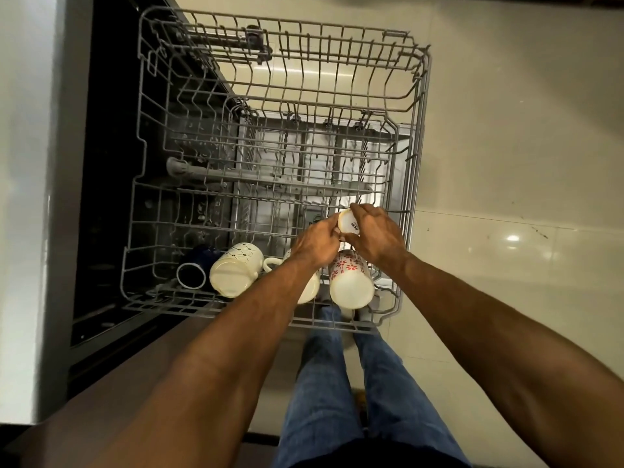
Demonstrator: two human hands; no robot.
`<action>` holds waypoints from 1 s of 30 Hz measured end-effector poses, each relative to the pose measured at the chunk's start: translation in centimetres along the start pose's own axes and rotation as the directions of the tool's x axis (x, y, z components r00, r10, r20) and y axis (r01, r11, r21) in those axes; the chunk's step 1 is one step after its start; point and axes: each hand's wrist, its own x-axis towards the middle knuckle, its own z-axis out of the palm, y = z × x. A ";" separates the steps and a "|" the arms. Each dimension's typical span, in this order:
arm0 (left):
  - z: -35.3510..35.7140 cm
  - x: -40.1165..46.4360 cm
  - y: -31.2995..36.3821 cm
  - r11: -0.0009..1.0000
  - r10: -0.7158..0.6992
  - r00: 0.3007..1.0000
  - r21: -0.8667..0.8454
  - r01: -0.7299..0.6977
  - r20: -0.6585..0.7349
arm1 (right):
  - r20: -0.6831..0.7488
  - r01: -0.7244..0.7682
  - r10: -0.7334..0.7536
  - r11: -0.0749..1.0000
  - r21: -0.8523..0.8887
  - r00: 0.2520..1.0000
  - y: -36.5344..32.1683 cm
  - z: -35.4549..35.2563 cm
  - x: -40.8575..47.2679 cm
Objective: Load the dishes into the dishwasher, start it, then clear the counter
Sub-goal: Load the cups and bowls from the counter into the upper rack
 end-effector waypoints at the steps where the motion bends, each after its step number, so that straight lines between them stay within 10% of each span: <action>1: 0.0 0.0 0.0 1.000 0.001 1.000 0.002 -0.001 0.005 | 0.004 0.010 -0.010 1.000 0.002 1.000 0.0 0.0 0.0; 14: -0.7 -0.9 0.2 0.999 0.016 1.000 0.050 -0.016 -0.004 | 0.045 0.051 -0.051 0.999 -0.017 0.998 -0.1 -1.0 -1.1; 30: -10.7 -11.1 2.4 0.884 0.211 0.920 0.466 -0.036 -0.329 | -0.096 0.267 -0.299 0.929 -0.254 0.949 -5.3 -12.7 -6.6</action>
